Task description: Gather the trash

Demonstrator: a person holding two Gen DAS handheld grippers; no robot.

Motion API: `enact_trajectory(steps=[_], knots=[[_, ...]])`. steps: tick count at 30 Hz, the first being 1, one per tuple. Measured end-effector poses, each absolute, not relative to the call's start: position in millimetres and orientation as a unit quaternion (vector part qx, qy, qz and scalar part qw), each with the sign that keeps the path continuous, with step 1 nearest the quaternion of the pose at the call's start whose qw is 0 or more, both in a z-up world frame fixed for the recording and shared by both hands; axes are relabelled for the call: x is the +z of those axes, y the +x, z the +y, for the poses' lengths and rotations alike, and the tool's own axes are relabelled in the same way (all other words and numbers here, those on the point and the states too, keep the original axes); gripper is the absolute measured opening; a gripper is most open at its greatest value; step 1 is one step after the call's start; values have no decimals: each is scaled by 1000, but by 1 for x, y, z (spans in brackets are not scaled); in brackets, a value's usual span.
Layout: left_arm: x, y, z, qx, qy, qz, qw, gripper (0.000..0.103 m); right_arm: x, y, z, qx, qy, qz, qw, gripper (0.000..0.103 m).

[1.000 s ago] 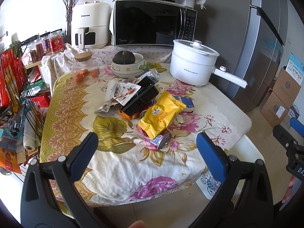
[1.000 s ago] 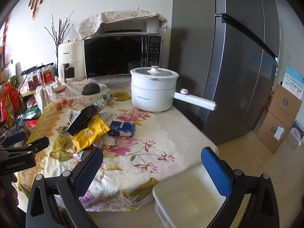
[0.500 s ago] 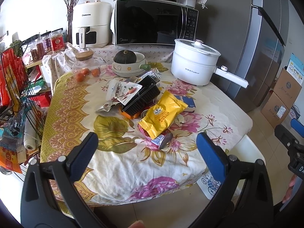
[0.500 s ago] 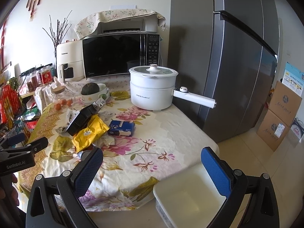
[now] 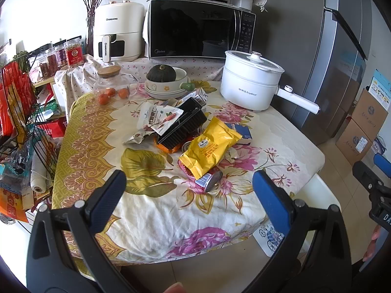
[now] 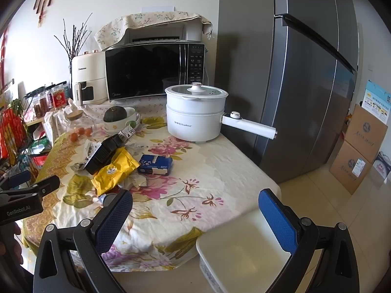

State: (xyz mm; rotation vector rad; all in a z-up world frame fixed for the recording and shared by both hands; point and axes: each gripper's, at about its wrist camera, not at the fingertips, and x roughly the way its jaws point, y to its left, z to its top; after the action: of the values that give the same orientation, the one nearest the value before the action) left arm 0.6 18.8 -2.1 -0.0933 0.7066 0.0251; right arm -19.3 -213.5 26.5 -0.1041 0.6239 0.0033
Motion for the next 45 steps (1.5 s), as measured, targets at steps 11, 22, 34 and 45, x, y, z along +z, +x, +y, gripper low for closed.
enact_trajectory(steps=[11,22,34,45], knots=[[0,2,22,17,-51,345,937,102,25,-18,-215,-1,-48,307,951,103],[3,2,21,19,-46,340,939,102,27,-20,-215,-3,-41,301,953,103],[6,0,24,18,-46,333,942,102,27,-19,-213,-3,-41,296,954,103],[9,-2,24,18,-45,325,944,102,24,-17,-218,-11,-37,300,953,103]])
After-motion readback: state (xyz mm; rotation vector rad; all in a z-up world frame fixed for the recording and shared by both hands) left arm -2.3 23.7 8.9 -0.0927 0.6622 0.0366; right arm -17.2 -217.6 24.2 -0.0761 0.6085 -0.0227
